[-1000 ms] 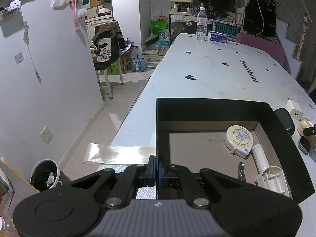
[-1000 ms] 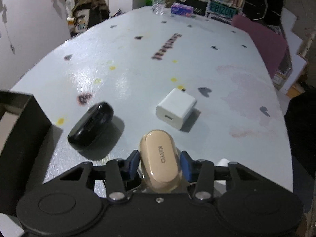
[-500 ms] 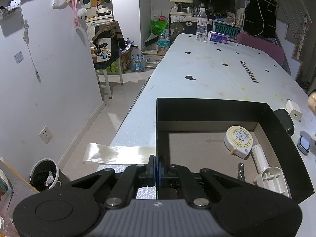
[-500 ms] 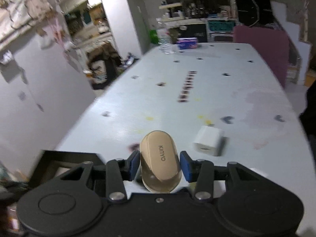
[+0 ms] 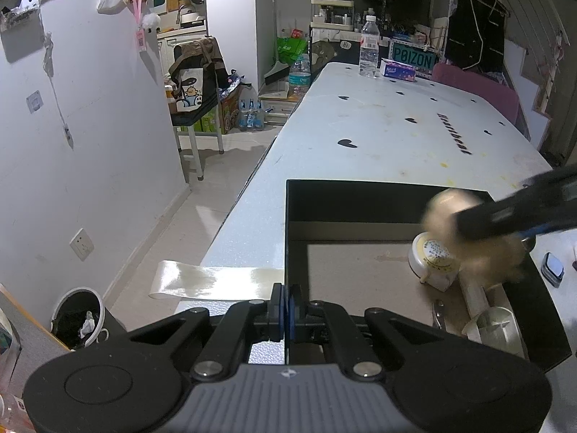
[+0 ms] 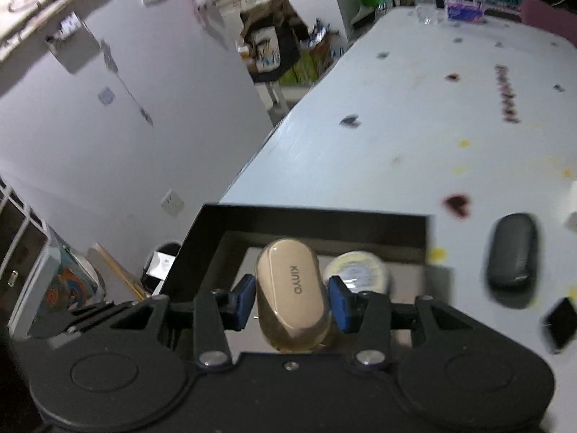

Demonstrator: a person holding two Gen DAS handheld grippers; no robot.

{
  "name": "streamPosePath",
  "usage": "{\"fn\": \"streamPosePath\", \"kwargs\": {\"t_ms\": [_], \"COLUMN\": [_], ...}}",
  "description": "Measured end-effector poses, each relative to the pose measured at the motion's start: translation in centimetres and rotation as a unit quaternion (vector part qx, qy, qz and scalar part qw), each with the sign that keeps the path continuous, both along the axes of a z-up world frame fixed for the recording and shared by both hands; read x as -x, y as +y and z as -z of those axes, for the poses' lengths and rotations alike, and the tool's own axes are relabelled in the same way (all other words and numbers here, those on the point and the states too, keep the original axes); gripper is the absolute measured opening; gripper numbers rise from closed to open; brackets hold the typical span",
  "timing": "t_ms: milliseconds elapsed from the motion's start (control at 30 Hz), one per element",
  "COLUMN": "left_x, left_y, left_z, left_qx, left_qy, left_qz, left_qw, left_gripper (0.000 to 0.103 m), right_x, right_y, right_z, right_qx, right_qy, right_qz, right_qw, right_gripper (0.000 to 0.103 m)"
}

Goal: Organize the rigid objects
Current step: 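Carry the beige earbud case into the black box and release it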

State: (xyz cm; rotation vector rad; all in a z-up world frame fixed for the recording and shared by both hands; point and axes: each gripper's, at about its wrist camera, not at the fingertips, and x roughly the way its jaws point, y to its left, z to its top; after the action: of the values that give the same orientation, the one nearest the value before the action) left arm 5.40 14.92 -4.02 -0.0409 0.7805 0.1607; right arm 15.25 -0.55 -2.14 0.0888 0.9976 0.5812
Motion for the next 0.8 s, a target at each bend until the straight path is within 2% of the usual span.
{"fn": "streamPosePath", "kwargs": {"t_ms": [100, 233, 333, 500, 633, 800], "left_x": [0.0, 0.1, 0.2, 0.1, 0.2, 0.2], "left_y": [-0.3, -0.4, -0.7, -0.8, -0.7, -0.7], "left_z": [0.0, 0.0, 0.1, 0.1, 0.1, 0.2], "left_qx": [0.003, 0.007, 0.010, 0.010, 0.011, 0.012], "left_qy": [-0.001, -0.002, -0.003, -0.003, -0.003, -0.002], "left_qz": [0.000, 0.001, 0.001, 0.001, 0.001, 0.001], "left_qw": [1.0000, 1.0000, 0.9999, 0.9999, 0.9999, 0.9999], "left_gripper": [0.002, 0.002, 0.002, 0.002, 0.002, 0.002], "right_x": [-0.7, -0.8, -1.1, -1.7, -1.6, -1.1], "right_y": [2.3, 5.0, 6.0, 6.1, 5.2, 4.1], "right_z": [1.2, 1.7, 2.3, 3.6, 3.1, 2.5], "right_qx": [-0.004, 0.003, -0.014, -0.053, -0.081, -0.078], "right_qy": [0.022, 0.023, 0.036, 0.071, 0.083, 0.097], "right_qz": [0.010, 0.013, 0.029, 0.050, 0.046, 0.024], "right_qw": [1.000, 1.000, 0.999, 0.995, 0.992, 0.992], "right_gripper": [0.045, 0.045, 0.045, 0.045, 0.047, 0.031]}}
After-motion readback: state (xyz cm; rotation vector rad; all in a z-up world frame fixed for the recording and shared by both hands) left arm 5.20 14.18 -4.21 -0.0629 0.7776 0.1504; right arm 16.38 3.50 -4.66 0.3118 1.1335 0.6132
